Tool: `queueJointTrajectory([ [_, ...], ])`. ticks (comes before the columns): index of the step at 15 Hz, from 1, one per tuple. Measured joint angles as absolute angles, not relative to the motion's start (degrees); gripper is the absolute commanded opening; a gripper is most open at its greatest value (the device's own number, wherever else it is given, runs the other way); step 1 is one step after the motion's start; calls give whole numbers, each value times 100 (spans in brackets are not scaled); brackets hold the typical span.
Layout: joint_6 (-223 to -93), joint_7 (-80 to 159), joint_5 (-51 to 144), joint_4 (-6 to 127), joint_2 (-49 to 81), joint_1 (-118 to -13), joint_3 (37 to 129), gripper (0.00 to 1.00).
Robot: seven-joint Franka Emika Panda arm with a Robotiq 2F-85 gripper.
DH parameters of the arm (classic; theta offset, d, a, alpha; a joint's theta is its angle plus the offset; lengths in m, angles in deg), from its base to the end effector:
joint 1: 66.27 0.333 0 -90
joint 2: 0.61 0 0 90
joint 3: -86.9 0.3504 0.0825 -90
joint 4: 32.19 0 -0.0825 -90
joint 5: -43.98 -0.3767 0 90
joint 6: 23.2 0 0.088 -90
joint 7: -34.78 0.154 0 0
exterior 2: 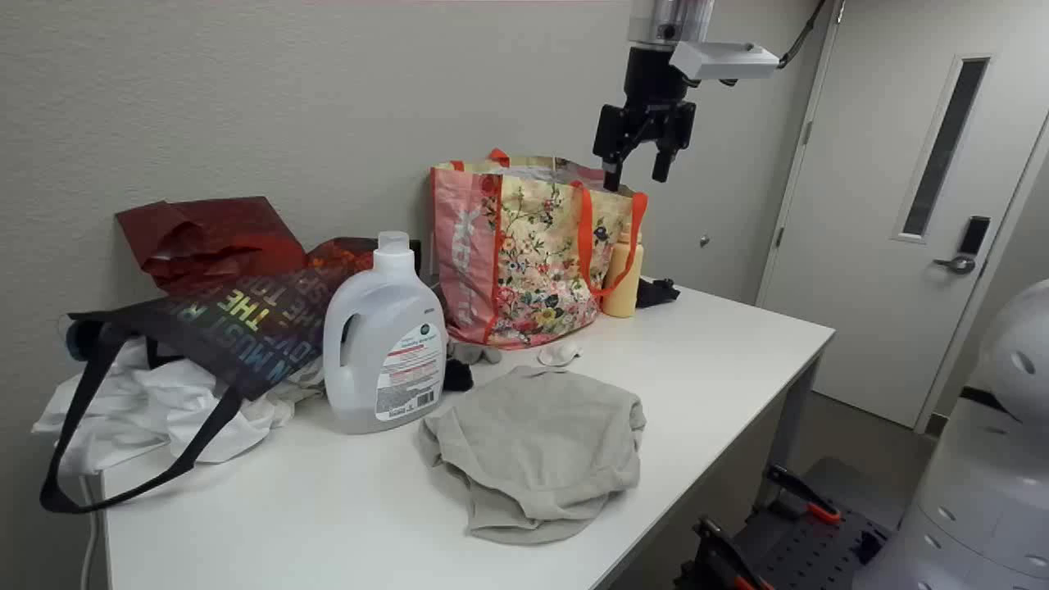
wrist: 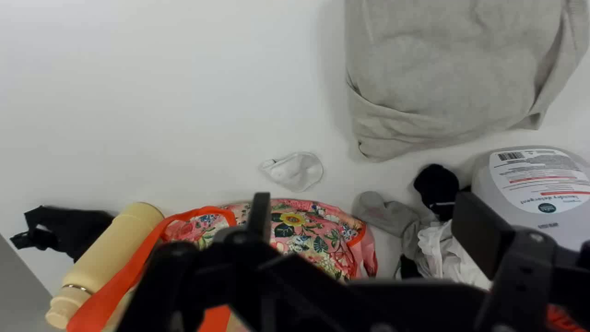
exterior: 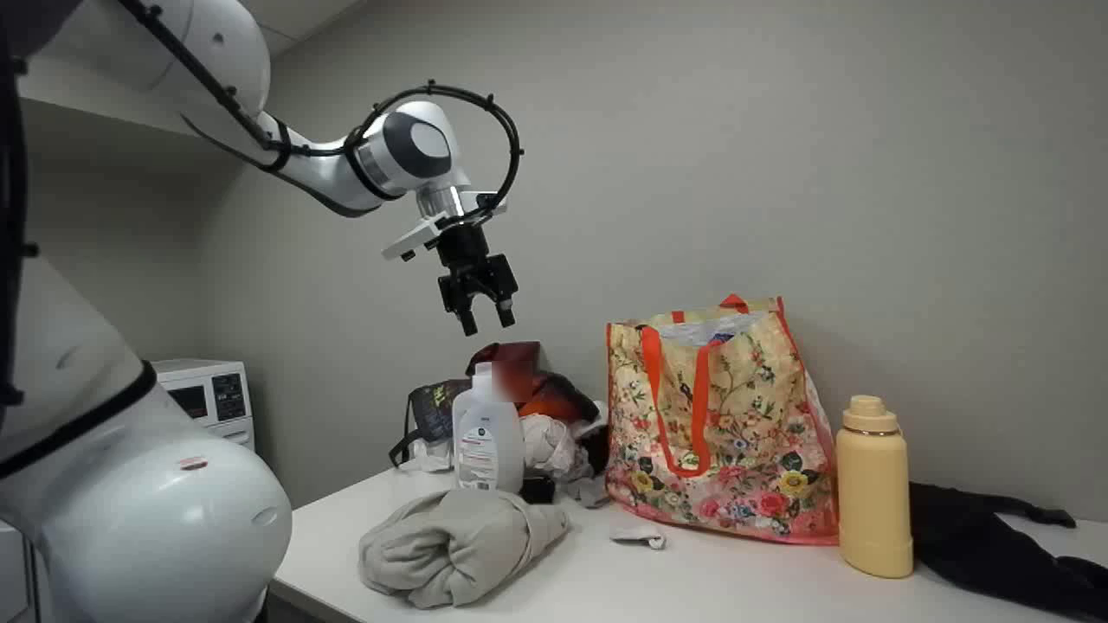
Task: Put the cloth on the table in the bag
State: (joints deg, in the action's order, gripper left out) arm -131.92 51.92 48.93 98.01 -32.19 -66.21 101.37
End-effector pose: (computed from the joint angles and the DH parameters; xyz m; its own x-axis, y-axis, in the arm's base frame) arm 0.3752 0.1028 0.5579 0.9769 -0.0315 0.2115 -0.0663 -0.9850 0.1595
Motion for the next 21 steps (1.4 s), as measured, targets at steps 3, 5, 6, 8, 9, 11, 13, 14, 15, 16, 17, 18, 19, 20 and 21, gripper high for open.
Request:
queueJointTrajectory([
  [3, -13193, 5192, 4893, 9801, -3219, -6621, 10137, 100],
  [5, -13193, 5192, 4893, 9801, -3219, -6621, 10137, 100],
  [6, -13193, 5192, 4893, 9801, -3219, -6621, 10137, 100],
  [8, -13193, 5191, 4866, 9802, -3178, -6575, 10048, 100],
  [9, -13194, 5161, 4777, 9802, -3120, -6561, 9956, 100],
  [11, -13241, 4983, 4608, 9804, -2926, -6556, 9665, 100],
  [13, -13378, 4527, 4370, 9807, -2665, -6554, 9274, 100],
  [14, -13462, 4257, 4179, 9808, -2529, -6551, 9070, 100],
  [15, -13517, 3933, 3899, 9806, -2389, -6545, 8854, 100],
  [16, -13528, 3597, 3594, 9805, -2261, -6536, 8651, 100],
  [17, -13528, 3263, 3273, 9806, -2130, -6526, 8460, 100],
  [18, -13513, 2949, 2968, 9808, -1999, -6519, 8290, 100],
  [19, -13472, 2646, 2668, 9809, -1858, -6518, 8135, 100],
  [20, -13400, 2357, 2385, 9812, -1704, -6519, 7993, 100],
  [21, -13308, 2073, 2115, 9821, -1536, -6523, 7863, 100],
])
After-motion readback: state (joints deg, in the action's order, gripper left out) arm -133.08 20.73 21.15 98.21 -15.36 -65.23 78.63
